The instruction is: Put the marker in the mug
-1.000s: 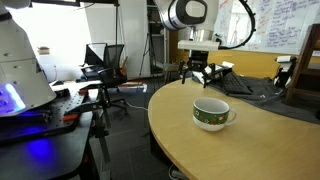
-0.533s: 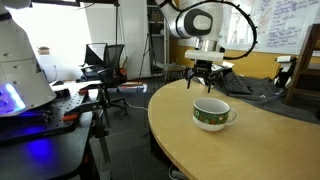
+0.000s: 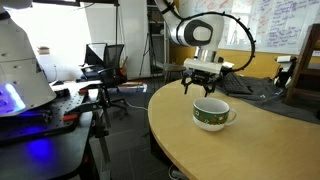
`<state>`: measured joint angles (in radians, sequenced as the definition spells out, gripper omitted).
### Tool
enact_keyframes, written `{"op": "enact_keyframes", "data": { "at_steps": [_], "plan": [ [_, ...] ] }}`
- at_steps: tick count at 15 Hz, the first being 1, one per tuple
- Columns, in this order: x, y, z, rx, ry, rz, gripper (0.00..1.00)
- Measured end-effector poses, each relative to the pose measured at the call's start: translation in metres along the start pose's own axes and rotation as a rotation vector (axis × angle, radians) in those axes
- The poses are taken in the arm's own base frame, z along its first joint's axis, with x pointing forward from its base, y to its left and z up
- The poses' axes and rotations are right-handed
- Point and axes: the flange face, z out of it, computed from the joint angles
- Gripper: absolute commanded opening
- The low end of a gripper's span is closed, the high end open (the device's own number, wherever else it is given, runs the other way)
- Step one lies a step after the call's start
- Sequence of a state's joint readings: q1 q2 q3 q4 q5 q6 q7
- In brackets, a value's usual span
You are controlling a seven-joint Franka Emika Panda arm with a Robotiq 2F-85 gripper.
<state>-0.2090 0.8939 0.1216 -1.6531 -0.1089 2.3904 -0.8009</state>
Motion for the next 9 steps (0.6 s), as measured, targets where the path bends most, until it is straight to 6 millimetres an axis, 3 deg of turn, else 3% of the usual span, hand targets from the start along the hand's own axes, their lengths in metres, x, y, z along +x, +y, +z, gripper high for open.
{"op": "enact_keyframes", "data": {
  "at_steps": [6,7,9],
  "plan": [
    [0.003,0.006,0.017,0.002,0.005,0.005,0.71],
    [0.003,0.007,0.019,0.002,0.006,0.008,0.69],
    [0.003,0.012,0.021,0.000,0.009,0.015,0.73]
  ]
}}
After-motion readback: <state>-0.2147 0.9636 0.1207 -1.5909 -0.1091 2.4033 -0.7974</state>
